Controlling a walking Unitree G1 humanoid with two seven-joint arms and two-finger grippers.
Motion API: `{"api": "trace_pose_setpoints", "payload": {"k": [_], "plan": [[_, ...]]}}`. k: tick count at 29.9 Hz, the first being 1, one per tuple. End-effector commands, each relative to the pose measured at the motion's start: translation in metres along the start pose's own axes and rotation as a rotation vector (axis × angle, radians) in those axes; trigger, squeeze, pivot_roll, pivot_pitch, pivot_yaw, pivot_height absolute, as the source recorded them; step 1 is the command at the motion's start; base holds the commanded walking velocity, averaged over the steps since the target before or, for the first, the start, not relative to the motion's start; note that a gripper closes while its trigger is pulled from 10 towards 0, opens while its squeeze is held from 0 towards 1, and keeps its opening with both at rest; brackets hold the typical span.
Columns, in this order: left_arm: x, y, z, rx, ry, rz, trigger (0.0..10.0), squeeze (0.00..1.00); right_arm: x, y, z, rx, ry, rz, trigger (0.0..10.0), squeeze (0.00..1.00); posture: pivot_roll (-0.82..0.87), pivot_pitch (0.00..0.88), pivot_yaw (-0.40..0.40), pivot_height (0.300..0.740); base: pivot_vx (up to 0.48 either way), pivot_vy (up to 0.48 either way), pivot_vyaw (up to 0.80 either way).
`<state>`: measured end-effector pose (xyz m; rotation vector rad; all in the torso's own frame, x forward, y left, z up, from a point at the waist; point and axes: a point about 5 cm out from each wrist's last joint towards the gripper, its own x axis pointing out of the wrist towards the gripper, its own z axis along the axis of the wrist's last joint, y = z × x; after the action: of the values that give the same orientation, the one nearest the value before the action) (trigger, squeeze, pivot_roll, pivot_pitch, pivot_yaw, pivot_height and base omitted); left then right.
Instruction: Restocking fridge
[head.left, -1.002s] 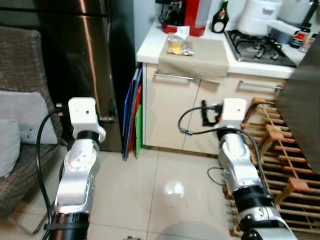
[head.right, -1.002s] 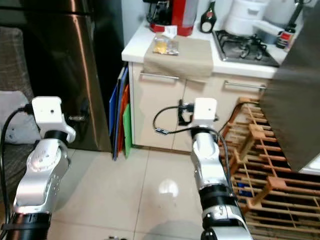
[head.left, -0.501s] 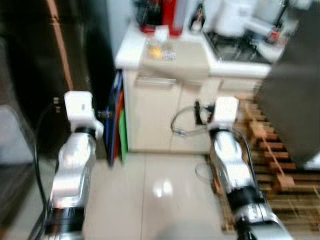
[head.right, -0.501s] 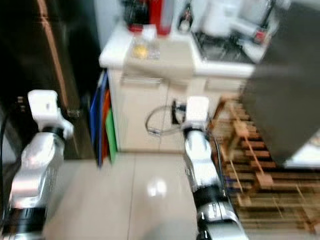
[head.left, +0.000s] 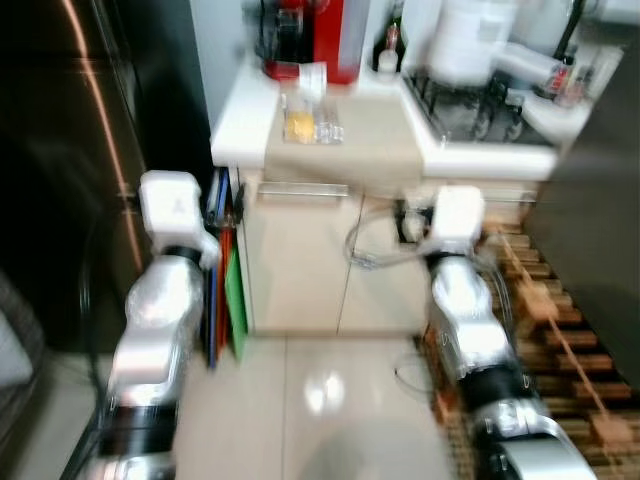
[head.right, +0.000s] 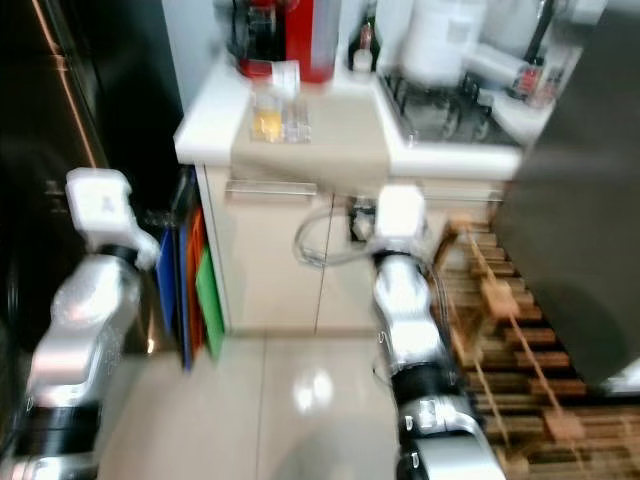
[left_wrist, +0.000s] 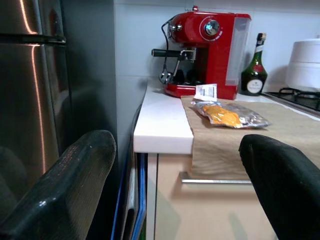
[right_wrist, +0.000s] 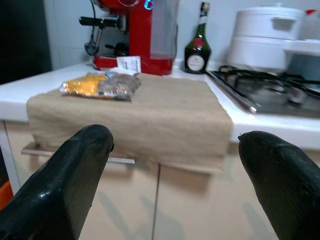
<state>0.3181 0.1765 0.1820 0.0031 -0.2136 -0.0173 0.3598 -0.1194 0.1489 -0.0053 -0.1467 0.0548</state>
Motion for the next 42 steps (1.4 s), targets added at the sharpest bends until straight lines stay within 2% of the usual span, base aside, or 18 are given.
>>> {"api": "trace_pose_setpoints", "payload": {"k": [1,7,27,38,39,40,41,42], "plan": [[0.003,-0.009,0.004,-0.017,-0.012,-0.013,10.0,0.00,0.002,-0.009,0.004,0.001,-0.015,-0.010,10.0,0.00,-0.02,0.000,-0.016,0.740,0.461,0.000,0.00],[0.004,-0.005,0.003,-0.010,0.002,0.032,10.0,0.00,0.005,-0.006,0.006,0.017,-0.013,0.022,10.0,0.00,-0.02,0.000,-0.017,0.740,0.461,0.000,0.00],[0.004,-0.004,0.002,0.010,0.010,0.018,10.0,0.00,0.008,-0.003,0.012,0.027,-0.031,0.031,10.0,0.00,-0.02,0.000,-0.015,0.740,0.460,0.000,0.00],[0.006,-0.005,0.005,0.017,0.006,-0.009,10.0,0.00,0.014,-0.007,0.028,0.026,-0.098,0.001,10.0,0.00,-0.01,0.000,-0.004,0.740,0.461,0.000,0.00],[0.008,-0.004,0.006,0.033,0.005,0.002,10.0,0.00,0.014,-0.008,0.031,0.024,-0.111,-0.001,10.0,0.00,-0.02,0.000,-0.003,0.740,0.461,0.000,0.00],[0.012,0.001,0.009,0.089,0.012,0.036,10.0,0.00,0.014,-0.008,0.035,0.023,-0.118,0.015,10.0,0.00,-0.02,0.000,-0.004,0.740,0.458,0.000,0.00],[0.012,0.001,0.009,0.089,0.012,0.036,10.0,0.00,0.014,-0.008,0.035,0.023,-0.118,0.015,10.0,0.00,-0.02,0.000,-0.004,0.740,0.458,0.000,0.00],[0.018,0.008,0.011,0.122,0.051,0.051,10.0,0.00,0.011,-0.004,0.037,0.012,-0.117,0.071,10.0,0.00,-0.01,0.000,-0.007,0.740,0.000,0.000,0.00]]}}
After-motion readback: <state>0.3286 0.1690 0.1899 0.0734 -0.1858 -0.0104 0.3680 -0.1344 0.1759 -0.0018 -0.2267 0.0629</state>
